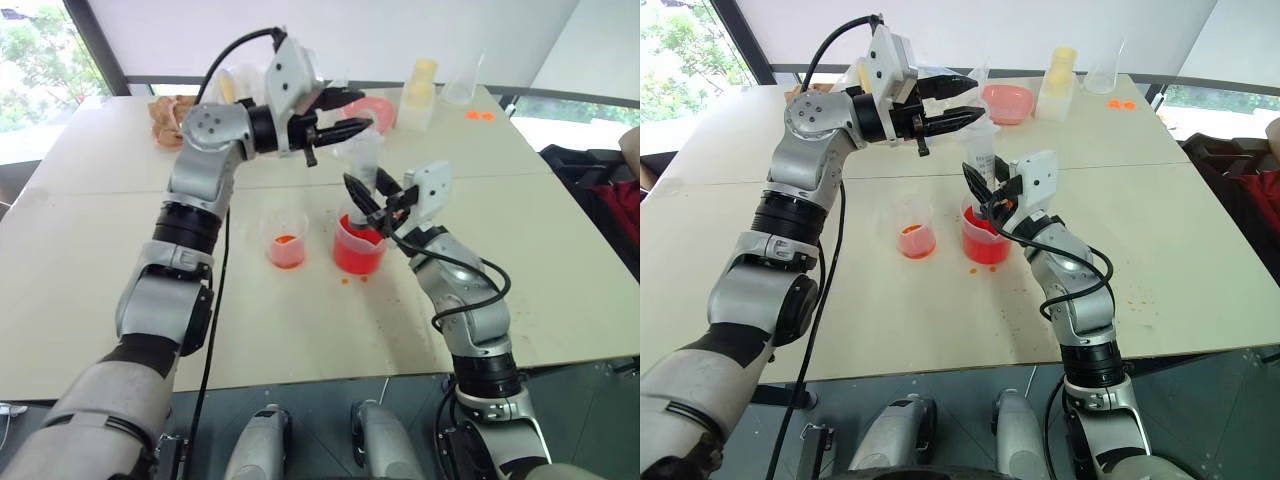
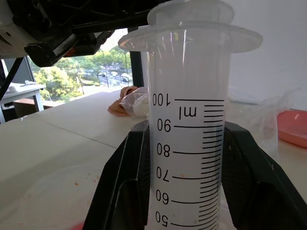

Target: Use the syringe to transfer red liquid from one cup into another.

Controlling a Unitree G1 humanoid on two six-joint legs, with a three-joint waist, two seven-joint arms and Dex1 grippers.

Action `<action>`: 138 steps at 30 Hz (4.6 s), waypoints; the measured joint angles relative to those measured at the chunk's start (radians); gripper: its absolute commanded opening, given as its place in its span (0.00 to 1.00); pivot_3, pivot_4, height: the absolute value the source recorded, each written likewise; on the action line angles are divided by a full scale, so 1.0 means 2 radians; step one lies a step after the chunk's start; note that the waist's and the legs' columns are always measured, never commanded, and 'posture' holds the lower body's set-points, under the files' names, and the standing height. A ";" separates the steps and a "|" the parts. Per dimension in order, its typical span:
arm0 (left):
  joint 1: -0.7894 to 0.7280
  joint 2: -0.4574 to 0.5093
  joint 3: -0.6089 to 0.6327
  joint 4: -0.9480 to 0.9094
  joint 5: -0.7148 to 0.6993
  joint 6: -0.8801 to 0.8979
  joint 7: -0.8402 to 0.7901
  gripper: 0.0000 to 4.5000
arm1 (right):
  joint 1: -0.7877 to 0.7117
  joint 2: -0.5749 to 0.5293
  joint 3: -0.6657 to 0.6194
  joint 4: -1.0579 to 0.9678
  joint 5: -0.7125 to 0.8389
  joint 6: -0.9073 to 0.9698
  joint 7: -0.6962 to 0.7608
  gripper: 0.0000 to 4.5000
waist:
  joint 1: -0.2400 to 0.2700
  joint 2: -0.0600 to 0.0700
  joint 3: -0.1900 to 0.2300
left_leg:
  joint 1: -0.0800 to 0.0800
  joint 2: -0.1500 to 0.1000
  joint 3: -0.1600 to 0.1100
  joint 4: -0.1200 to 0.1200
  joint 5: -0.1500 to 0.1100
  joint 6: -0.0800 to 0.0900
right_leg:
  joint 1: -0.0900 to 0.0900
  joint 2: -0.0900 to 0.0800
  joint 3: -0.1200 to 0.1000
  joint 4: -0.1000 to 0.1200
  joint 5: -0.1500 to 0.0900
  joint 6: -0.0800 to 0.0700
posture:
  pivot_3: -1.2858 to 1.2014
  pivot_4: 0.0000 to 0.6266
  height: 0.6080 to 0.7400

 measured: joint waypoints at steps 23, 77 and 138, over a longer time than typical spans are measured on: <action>-0.026 -0.010 0.000 0.044 0.003 -0.024 -0.013 0.00 | 0.030 0.034 0.003 0.003 -0.015 -0.050 -0.011 0.31 | -0.001 0.000 0.000 | 0.000 0.000 0.000 0.000 0.000 0.000 | 0.000 0.000 0.000 0.000 0.000 0.000 | 0.52 0.24 1.00; 0.404 0.231 0.168 -0.416 -0.203 0.406 0.062 0.67 | -0.104 0.140 0.083 0.134 0.004 -0.099 0.040 0.31 | -0.011 0.000 0.000 | 0.000 0.002 0.001 -0.001 0.001 -0.002 | -0.003 0.000 0.001 0.003 0.000 -0.001 | 0.52 0.24 1.00; 0.176 0.203 0.112 -0.257 -0.123 0.220 0.078 0.55 | -0.118 0.148 0.084 0.295 -0.062 -0.225 0.060 0.31 | -0.014 -0.001 0.000 | 0.000 0.001 0.001 -0.001 0.001 -0.002 | -0.003 0.001 0.001 0.003 0.000 -0.001 | 0.52 0.24 1.00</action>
